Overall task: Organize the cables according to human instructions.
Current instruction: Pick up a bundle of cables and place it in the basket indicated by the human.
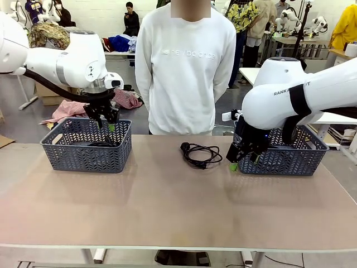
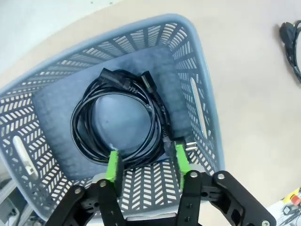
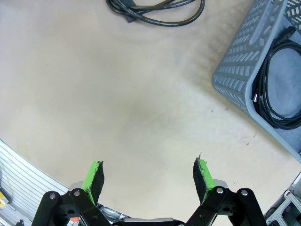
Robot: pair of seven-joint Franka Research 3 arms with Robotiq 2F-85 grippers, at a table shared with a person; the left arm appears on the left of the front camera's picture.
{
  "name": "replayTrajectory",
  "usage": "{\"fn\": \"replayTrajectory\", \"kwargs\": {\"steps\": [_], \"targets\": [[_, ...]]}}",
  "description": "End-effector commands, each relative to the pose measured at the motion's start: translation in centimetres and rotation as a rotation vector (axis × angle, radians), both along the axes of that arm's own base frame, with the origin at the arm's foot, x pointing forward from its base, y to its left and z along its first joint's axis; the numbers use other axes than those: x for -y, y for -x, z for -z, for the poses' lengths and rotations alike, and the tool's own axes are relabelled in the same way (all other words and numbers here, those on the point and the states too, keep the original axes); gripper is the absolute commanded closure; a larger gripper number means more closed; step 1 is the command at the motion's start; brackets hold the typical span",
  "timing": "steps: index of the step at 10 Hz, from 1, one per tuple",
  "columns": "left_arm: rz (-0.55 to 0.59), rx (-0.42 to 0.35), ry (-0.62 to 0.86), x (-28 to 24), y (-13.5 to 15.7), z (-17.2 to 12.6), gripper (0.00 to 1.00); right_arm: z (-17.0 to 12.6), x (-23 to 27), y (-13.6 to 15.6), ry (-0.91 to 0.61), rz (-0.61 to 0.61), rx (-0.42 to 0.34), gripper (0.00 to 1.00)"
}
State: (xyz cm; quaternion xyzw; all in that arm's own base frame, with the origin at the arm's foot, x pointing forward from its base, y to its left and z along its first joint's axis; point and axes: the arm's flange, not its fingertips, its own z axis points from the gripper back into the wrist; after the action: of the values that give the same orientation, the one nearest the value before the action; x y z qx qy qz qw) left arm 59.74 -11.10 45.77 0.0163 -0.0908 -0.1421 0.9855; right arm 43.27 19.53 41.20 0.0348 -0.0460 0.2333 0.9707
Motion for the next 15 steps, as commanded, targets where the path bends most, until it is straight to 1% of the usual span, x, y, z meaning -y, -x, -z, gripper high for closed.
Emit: {"fn": "replayTrajectory", "kwargs": {"steps": [1, 2, 3, 4, 5, 6, 7, 8, 9, 15], "targets": [[-0.023, 0.014, -0.003, -0.3, 0.0, 0.1, 0.07, -0.2, 0.0, 0.0, -0.002, 0.000, 0.004, 0.00], [-0.023, 0.010, 0.008, -0.2, 0.0, 0.1, 0.22, -0.2, 0.0, 0.0, -0.002, 0.000, 0.004, 0.00], [-0.026, 0.007, 0.017, -0.2, 0.0, 0.2, 0.00, -0.2, 0.0, 0.0, -0.002, 0.000, 0.004, 0.00], [-0.025, 0.006, 0.021, -0.1, 0.0, 0.2, 0.03, -0.2, 0.0, 0.0, -0.002, 0.000, 0.004, 0.00], [-0.022, 0.002, 0.025, 0.0, -0.1, 0.4, 0.00, -0.2, 0.0, 0.0, -0.002, 0.000, 0.004, 0.00], [-0.017, 0.004, 0.032, 0.2, -0.1, 0.6, 0.00, -0.2, 0.0, 0.0, -0.002, 0.000, 0.004, 0.00], [-0.018, 0.021, 0.045, 0.3, 0.1, 0.8, 0.00, -0.2, 0.0, 0.0, -0.002, 0.000, 0.004, 0.00], [-0.047, -0.003, 0.068, 0.4, 0.4, 1.5, 0.00, -0.2, 0.0, 0.0, -0.002, 0.000, 0.004, 0.00], [-0.007, -0.002, 0.012, 0.3, -0.1, 0.4, 0.00, -0.2, 0.0, 0.0, -0.002, 0.000, 0.004, 0.00], [-0.013, -0.005, 0.024, 0.5, -0.2, 0.6, 0.00, -0.2, 0.0, 0.0, -0.002, 0.000, 0.004, 0.00]]}}
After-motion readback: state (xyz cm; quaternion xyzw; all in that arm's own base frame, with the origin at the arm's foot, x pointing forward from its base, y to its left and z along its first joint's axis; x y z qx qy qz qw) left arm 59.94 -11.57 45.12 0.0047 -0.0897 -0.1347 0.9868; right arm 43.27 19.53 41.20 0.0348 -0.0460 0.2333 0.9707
